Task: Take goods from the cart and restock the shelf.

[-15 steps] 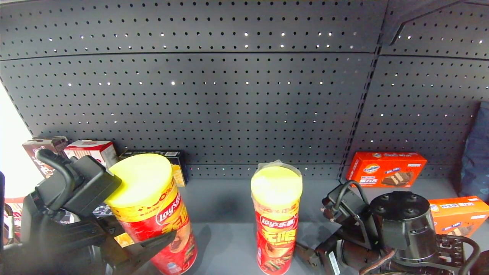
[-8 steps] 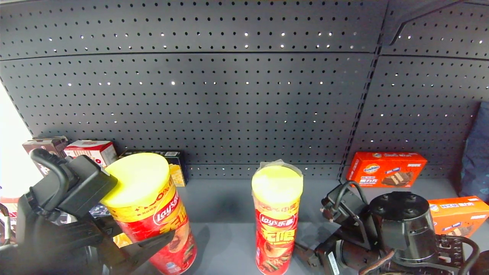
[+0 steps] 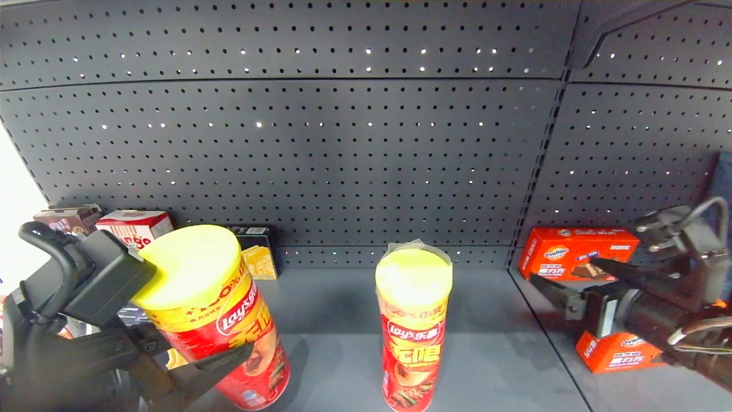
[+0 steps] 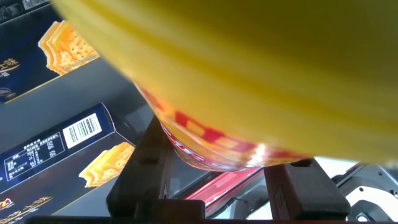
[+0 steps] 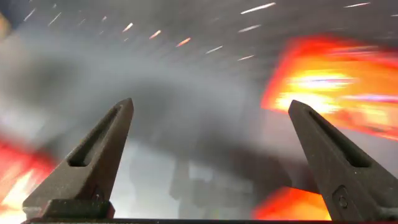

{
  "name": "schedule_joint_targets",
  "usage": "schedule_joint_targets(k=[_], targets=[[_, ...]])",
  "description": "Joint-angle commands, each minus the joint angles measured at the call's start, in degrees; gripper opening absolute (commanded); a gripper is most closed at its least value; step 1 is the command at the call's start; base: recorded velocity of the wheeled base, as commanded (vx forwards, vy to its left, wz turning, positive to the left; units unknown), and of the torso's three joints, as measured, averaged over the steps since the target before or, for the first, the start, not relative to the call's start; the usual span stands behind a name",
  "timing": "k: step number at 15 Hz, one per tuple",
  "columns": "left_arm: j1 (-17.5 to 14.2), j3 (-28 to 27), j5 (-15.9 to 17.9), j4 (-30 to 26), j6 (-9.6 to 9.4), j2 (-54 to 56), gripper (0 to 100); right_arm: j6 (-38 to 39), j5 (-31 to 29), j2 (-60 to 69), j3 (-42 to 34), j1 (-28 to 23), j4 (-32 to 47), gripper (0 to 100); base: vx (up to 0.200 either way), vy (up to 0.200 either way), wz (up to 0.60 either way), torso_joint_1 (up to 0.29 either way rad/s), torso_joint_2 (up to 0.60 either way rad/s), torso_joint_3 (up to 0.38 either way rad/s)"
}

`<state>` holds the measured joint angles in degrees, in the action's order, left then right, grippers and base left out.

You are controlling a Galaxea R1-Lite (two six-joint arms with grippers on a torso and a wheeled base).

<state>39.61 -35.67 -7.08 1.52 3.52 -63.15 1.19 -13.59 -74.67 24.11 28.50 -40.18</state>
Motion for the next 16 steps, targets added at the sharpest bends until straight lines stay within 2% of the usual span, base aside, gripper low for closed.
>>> schedule_joint_targets(k=[1,4,6,8,9,11,12,13,14,15,16], targets=[[-0.06,-0.54,-0.04,0.06,0.08,-0.05,0,-0.05,0.15,16.22,-5.3,-12.15,0.37,100,0.0,0.0,0.0,0.0,0.0,0.0],[-0.06,-0.54,-0.04,0.06,0.08,-0.05,0,-0.14,0.06,27.12,-12.51,-22.88,0.63,100,0.0,0.0,0.0,0.0,0.0,0.0],[0.03,-0.98,-0.04,0.06,-0.01,-0.22,0,-0.23,-0.56,34.41,-19.19,-27.27,1.6,100,0.0,0.0,0.0,0.0,0.0,0.0],[0.03,-0.89,-0.04,0.06,-0.01,-0.13,0,-1.11,-3.55,41.09,-24.11,-28.33,3.62,100,0.0,0.0,0.0,0.0,0.0,0.0],[0.03,-0.72,-0.04,0.06,-0.01,-0.13,0,-1.19,-3.99,45.05,-24.03,-28.15,9.95,100,0.0,0.0,0.0,0.0,0.0,0.0],[0.03,-0.72,-0.04,0.06,-0.01,-0.13,0,-3.04,-2.93,59.02,-24.03,-27.53,29.28,100,0.0,0.0,0.0,0.0,0.0,0.0],[0.03,-0.72,-0.04,0.06,-0.01,-0.13,0,-3.39,-2.76,60.34,-24.03,-27.45,30.86,100,0.0,0.0,0.0,0.0,0.0,0.0],[-0.06,-0.63,-0.04,0.06,0.08,-0.05,0,-5.15,-0.47,71.24,-21.3,-26.39,43.43,100,0.0,0.0,0.0,0.0,0.0,0.0],[-0.06,-0.63,-0.04,0.06,0.08,-0.05,0,-5.15,-0.47,71.24,-21.3,-26.39,43.43,100,0.0,0.0,0.0,0.0,0.0,0.0],[-0.06,-0.37,-0.04,0.06,0.08,-0.05,0,0.39,2.61,70.71,-22.79,-26.48,40.53,100,0.0,0.0,0.0,0.0,0.0,0.0],[0.03,-0.19,0.05,0.06,-0.01,-0.05,0,0.83,4.72,70.8,-23.94,-26.92,37.54,100,0.0,0.0,0.0,0.0,0.0,0.0]])
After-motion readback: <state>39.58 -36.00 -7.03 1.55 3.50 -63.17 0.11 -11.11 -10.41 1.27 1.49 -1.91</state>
